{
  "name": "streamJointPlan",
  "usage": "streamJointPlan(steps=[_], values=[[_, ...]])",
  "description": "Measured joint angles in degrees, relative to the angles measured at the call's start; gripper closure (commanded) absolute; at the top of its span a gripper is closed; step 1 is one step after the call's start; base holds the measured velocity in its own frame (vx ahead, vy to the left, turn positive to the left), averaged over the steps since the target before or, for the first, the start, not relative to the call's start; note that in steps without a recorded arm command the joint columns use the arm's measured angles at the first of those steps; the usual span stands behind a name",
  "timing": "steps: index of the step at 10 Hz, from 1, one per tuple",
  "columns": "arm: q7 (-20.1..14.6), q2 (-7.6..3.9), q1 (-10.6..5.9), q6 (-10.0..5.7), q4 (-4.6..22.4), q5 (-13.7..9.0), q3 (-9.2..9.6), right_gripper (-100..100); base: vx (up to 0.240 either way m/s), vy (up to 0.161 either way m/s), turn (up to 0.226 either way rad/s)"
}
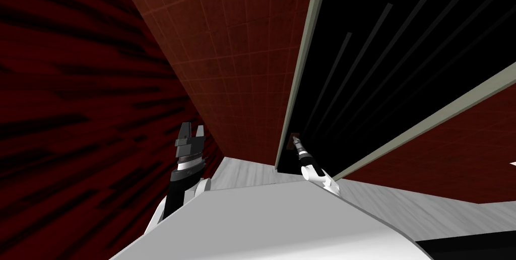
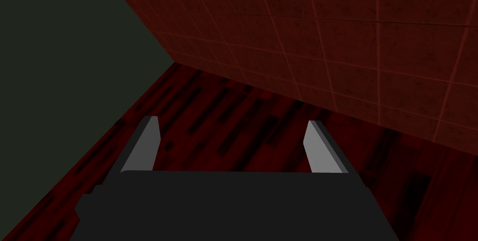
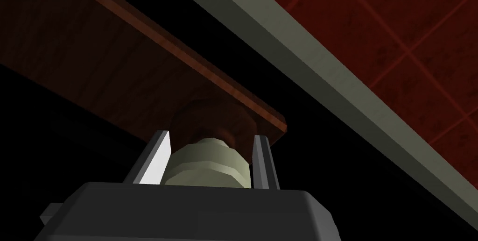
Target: Pull the door open
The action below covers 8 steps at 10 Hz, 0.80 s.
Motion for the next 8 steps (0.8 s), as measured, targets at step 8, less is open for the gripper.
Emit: streamJointPlan(steps=[8], values=[[-11.48,0.47,1.39,-0.09,-1.23,-0.49,-0.29,100,-0.021,-0.01,0.038]])
